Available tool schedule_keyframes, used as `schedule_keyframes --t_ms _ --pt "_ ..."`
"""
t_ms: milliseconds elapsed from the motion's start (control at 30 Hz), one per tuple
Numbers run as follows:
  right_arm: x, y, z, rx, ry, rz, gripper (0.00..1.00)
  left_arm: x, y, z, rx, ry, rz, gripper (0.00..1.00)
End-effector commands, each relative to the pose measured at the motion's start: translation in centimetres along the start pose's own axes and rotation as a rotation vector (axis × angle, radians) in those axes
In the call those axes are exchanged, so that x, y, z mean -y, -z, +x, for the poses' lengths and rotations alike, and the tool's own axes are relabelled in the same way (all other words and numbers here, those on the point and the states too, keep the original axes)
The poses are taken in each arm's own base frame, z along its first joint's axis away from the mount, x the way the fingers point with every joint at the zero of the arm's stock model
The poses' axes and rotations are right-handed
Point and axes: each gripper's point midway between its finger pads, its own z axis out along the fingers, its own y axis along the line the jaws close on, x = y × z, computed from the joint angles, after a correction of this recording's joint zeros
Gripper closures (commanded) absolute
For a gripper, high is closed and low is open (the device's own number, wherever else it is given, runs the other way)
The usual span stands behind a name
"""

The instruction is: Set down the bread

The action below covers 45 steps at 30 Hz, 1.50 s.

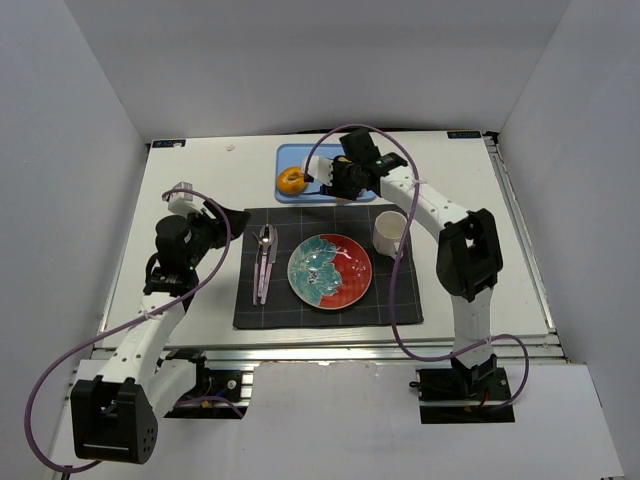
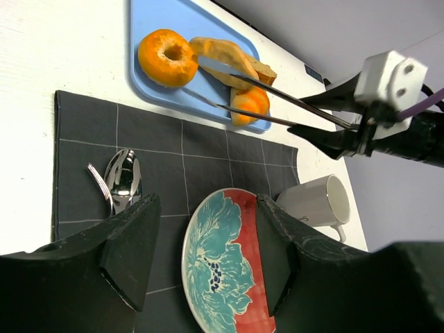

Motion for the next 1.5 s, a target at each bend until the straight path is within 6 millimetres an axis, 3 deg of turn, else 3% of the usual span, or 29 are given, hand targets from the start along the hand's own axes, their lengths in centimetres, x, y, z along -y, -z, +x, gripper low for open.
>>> schedule_keyframes --t_ms 0,433,667,967,1133,1167,1300,1400,1467 --pt "2.9 0.9 -2.5 0.009 0.158 0.088 0.51 0.1 0.4 -0.2 0.015 -0.019 -0.002 0.34" --pt "1.8 -1.9 -1.7 -0.048 0.267 0.052 0.51 0.0 0.4 -0.1 0.013 -0.021 -0.001 0.33" --pt "2.2 -3.0 -1.5 -0.063 0.29 0.079 0.51 -0.1 0.5 -0.2 0.013 -0.024 -0.009 0.33" --pt "2.4 -2.9 -2.1 -0.037 0.32 0.126 0.51 0.1 0.6 -0.5 0.018 -0.029 -0.013 0.33" --pt "1.7 -3.8 -1.4 -0.059 0.334 0.103 0.53 0.2 0.6 -0.6 0.02 -0.028 -0.011 0.33" --pt "1.5 -4.0 -1.3 -0.061 0.332 0.099 0.54 0.2 0.6 -0.5 0.018 -0.028 -0.011 0.33" --pt "1.4 -3.5 -1.5 -0.05 0.315 0.092 0.77 0.3 0.8 -0.7 0.021 -0.031 -0.012 0.33" --pt "1.7 -1.4 -2.6 -0.01 0.288 0.114 0.87 0.2 0.9 -0.6 0.022 -0.031 -0.016 0.33" --pt "2.3 1.2 -4.1 0.05 0.235 0.137 0.9 0.3 1.0 -0.7 0.027 -0.029 -0.015 0.33"
